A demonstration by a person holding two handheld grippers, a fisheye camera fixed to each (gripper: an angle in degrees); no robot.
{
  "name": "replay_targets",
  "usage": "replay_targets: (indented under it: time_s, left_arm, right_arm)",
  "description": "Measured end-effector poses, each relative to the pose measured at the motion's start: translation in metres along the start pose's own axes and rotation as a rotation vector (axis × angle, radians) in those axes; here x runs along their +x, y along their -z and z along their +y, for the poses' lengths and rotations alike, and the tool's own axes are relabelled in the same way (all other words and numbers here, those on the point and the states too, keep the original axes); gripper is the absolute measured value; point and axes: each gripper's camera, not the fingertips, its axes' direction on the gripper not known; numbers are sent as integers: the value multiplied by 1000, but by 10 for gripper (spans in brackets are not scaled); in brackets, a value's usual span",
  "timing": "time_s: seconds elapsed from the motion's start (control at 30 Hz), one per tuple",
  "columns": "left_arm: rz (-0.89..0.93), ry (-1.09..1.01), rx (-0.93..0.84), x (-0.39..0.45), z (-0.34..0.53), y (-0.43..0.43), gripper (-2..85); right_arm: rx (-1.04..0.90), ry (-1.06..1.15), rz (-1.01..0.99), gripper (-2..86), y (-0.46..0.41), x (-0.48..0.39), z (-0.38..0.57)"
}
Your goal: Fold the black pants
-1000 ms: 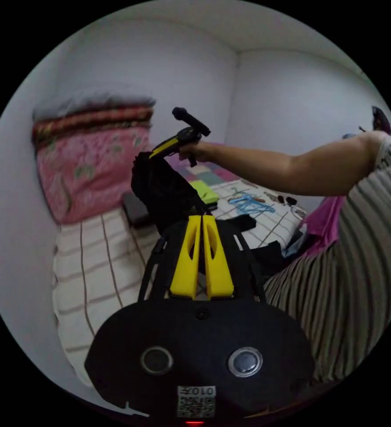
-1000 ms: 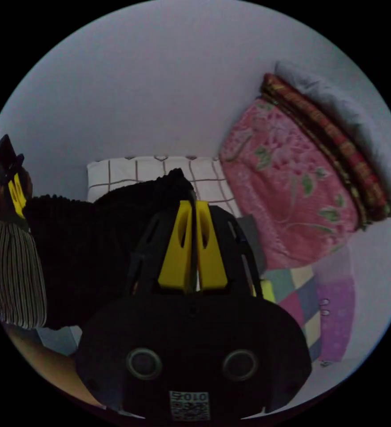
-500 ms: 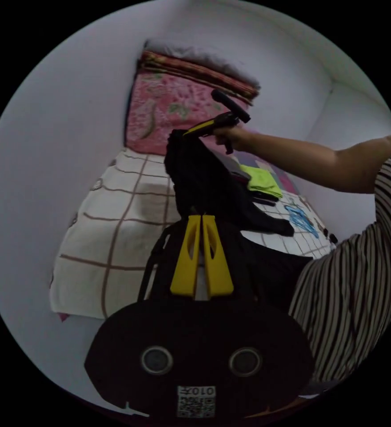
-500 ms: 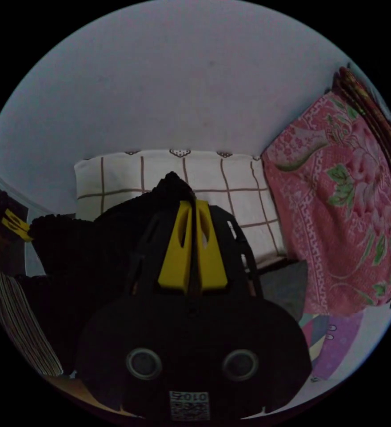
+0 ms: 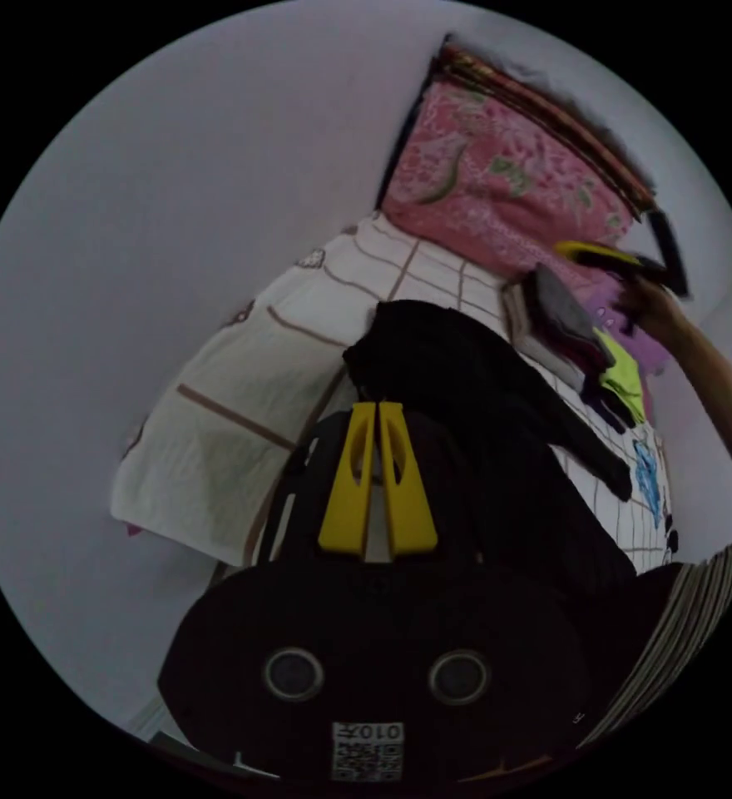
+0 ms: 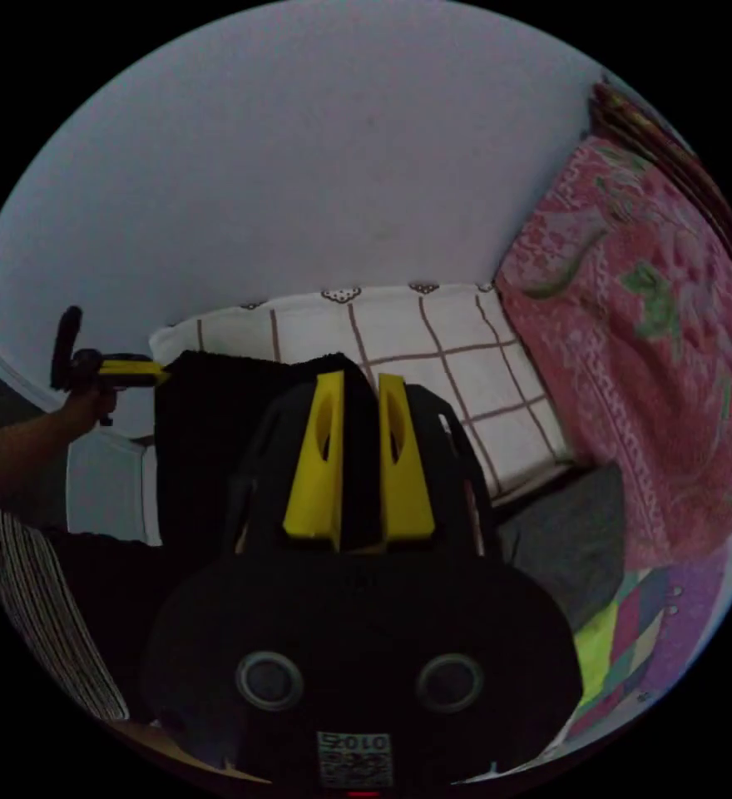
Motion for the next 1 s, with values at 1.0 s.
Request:
replay_targets:
  time_s: [1.0]
  left_arm:
    - [-219, 54, -61, 18, 21, -32, -3]
  right_arm:
    - [-270, -1384, 208, 126, -117, -66, 645]
